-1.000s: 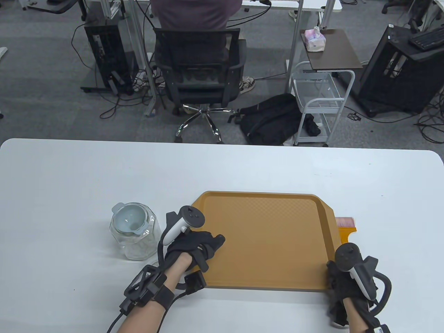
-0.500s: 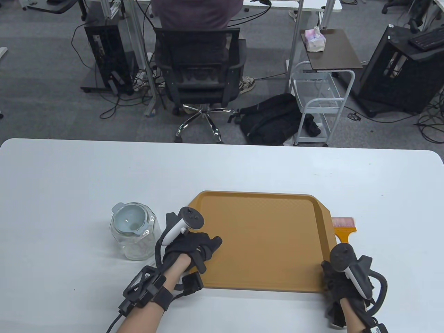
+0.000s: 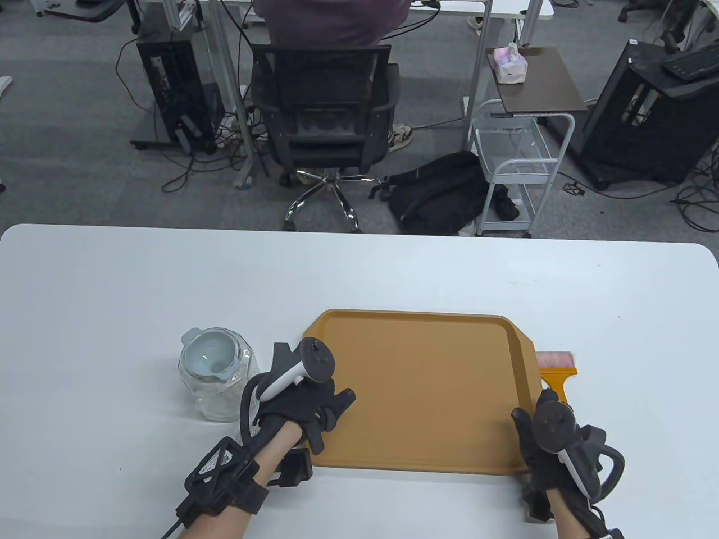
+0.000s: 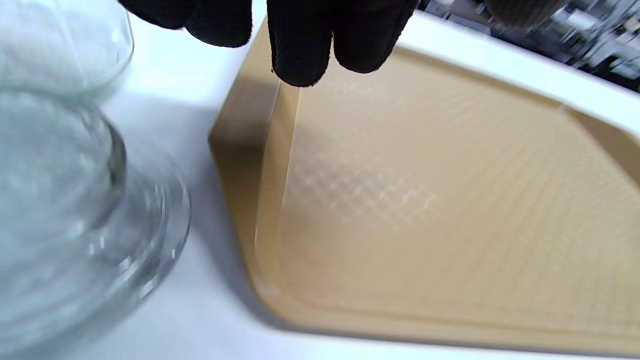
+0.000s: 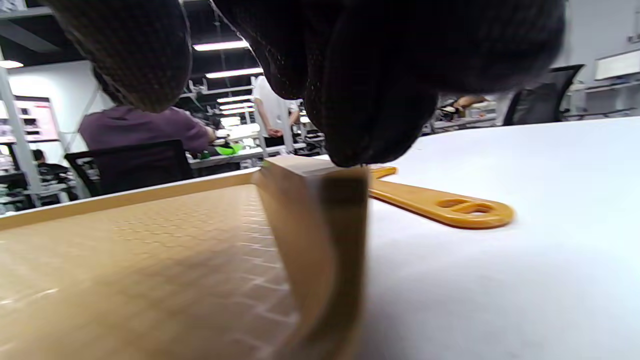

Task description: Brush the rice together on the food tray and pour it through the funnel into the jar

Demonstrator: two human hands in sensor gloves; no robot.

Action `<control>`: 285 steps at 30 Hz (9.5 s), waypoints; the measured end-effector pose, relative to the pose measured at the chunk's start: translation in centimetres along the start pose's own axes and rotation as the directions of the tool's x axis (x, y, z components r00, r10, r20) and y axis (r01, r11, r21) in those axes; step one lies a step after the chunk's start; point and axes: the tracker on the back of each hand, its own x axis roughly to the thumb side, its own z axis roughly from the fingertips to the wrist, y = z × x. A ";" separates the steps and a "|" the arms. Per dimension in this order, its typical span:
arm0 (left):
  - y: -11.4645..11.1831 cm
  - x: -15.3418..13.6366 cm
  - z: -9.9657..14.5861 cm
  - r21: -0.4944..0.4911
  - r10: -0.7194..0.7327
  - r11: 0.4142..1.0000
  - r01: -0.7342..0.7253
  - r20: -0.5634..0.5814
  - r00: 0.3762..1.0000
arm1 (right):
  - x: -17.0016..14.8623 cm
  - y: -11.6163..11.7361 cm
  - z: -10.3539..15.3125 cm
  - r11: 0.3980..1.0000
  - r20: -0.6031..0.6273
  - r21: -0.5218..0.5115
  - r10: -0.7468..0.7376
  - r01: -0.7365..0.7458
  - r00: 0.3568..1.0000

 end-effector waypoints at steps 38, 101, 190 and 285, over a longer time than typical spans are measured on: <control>4.3 -11.5 5.7 0.444 -0.047 0.887 0.125 -0.182 0.982 | 2.7 0.2 1.6 0.997 0.123 0.062 -0.052 0.045 0.991; 5.4 -11.1 8.3 0.593 -0.151 0.767 0.245 -0.205 0.967 | 2.6 0.5 1.5 0.996 0.137 0.071 -0.058 0.049 0.989; -6.1 -9.9 4.2 0.143 -0.300 0.943 0.302 -0.033 0.953 | 2.9 0.4 1.7 0.989 0.157 0.115 -0.106 0.088 0.982; -6.4 -4.4 3.9 0.393 -0.231 0.913 0.110 0.275 0.933 | 13.0 2.2 5.8 0.958 0.463 0.027 0.242 -0.286 0.853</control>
